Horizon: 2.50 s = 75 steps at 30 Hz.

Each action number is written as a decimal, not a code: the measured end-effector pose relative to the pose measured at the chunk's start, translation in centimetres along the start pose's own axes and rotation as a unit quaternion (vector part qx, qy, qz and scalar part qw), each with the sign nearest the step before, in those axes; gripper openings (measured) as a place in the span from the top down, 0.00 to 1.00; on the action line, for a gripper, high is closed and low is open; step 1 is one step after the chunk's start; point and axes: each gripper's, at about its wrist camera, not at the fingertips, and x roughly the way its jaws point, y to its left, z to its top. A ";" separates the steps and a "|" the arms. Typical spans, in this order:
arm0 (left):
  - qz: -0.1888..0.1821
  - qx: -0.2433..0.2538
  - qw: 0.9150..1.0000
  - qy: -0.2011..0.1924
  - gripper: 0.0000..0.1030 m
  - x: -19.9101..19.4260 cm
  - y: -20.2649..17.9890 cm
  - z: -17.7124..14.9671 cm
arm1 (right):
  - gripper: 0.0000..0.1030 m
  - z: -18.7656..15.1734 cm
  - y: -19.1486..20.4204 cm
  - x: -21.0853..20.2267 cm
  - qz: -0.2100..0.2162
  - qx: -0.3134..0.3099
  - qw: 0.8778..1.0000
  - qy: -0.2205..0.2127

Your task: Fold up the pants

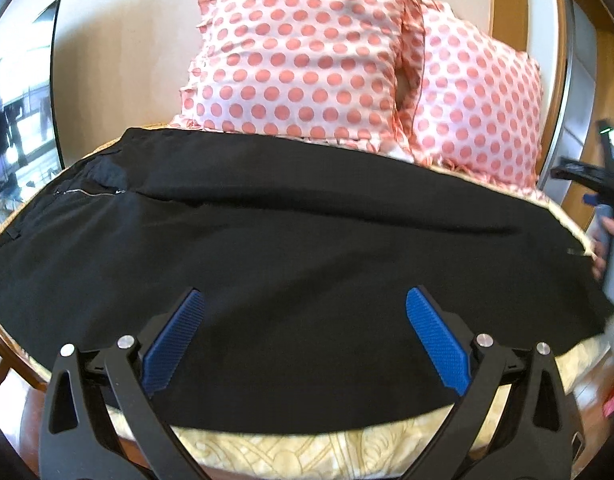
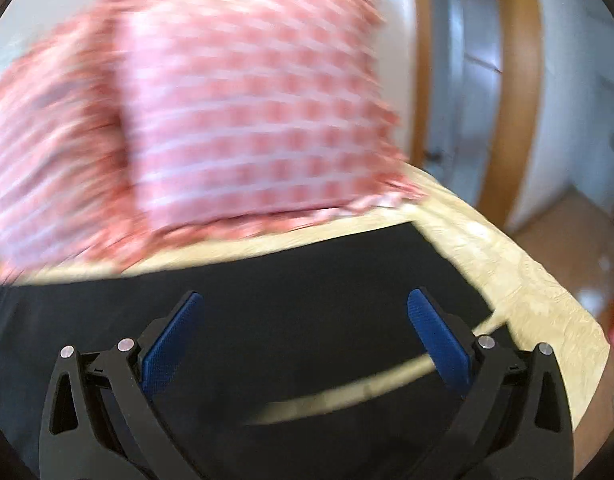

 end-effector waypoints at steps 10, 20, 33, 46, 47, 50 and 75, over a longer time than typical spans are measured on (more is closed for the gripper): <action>-0.030 0.000 0.999 -0.014 0.02 1.4 0.5 0.5 | 0.46 5.6 -5.3 16.6 -0.109 0.148 0.969 0.164; -0.036 -0.016 0.999 0.014 0.02 2.4 1.3 0.0 | 0.84 4.9 -6.3 18.5 -0.158 0.121 0.969 0.146; -0.060 -0.081 0.995 -0.015 0.02 0.9 4.2 0.8 | 0.97 -5.0 -14.9 -2.7 0.117 0.262 0.958 -0.022; -0.071 -0.115 0.990 -0.040 0.02 0.8 7.5 5.3 | 0.58 -12.6 -18.2 -2.3 0.145 0.362 0.917 0.088; -0.062 -0.117 0.990 -0.041 0.02 0.8 8.1 6.1 | 0.53 -13.0 -18.6 -2.4 0.149 0.370 0.913 0.089; -0.041 -0.123 0.991 -0.037 0.02 1.5 9.6 8.1 | 0.51 -13.0 -18.7 -2.6 0.151 0.375 0.911 0.079; -0.024 -0.335 0.932 0.138 0.94 23.1 19.2 18.4 | 0.96 -11.7 -21.2 -3.2 0.200 0.357 0.913 -0.004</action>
